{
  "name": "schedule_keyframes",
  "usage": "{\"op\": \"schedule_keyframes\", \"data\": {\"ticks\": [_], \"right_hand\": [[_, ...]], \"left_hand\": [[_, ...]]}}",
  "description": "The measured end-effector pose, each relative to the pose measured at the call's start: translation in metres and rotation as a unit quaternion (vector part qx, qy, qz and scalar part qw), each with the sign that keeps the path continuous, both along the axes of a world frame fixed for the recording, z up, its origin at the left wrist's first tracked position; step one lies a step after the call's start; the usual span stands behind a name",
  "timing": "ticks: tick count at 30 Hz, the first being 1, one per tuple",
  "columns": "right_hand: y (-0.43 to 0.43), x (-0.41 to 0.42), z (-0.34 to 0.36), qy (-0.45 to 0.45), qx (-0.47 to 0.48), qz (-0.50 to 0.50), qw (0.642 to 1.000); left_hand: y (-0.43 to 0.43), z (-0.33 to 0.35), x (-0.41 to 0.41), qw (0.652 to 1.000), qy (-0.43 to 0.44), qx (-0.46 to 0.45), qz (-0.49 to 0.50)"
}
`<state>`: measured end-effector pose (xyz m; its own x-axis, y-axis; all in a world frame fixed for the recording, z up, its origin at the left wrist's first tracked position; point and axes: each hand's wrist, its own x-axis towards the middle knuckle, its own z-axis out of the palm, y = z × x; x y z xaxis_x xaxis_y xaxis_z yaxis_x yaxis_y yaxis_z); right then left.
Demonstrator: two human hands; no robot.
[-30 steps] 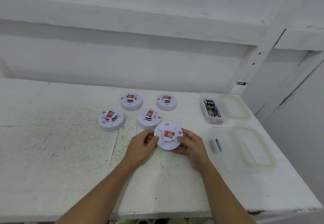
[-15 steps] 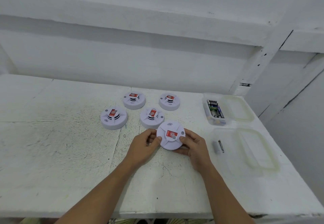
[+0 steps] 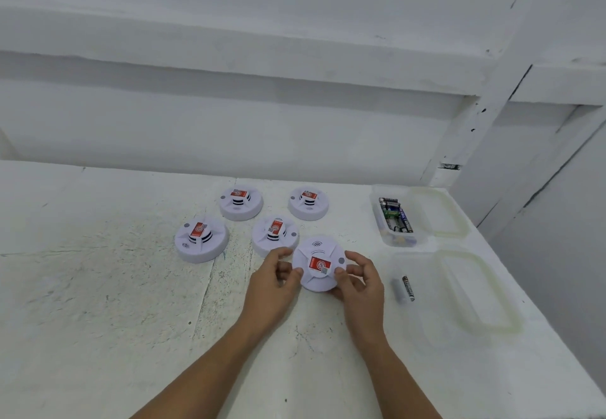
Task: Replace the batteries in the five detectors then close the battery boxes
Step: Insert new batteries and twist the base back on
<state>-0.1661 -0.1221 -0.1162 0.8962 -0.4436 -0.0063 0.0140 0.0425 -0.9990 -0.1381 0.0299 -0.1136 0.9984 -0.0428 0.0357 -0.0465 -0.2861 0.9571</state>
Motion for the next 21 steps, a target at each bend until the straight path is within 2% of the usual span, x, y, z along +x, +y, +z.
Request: {"op": "schedule_keyframes", "data": {"ticks": [8, 13, 17, 21], "right_hand": [[-0.018, 0.031, 0.005, 0.024, -0.117, -0.092, 0.989], [-0.021, 0.049, 0.005, 0.058, -0.224, -0.08, 0.969], [-0.022, 0.057, 0.004, 0.081, -0.278, -0.061, 0.955], [-0.02, 0.063, -0.002, 0.104, -0.355, -0.019, 0.929]], "left_hand": [[-0.05, 0.014, 0.026, 0.999, -0.037, 0.023, -0.001], [-0.066, 0.007, 0.044, 0.996, -0.06, 0.063, 0.0], [-0.071, 0.01, 0.049, 0.996, -0.069, 0.062, 0.018], [-0.073, 0.004, 0.057, 0.992, -0.069, 0.102, 0.008]]}}
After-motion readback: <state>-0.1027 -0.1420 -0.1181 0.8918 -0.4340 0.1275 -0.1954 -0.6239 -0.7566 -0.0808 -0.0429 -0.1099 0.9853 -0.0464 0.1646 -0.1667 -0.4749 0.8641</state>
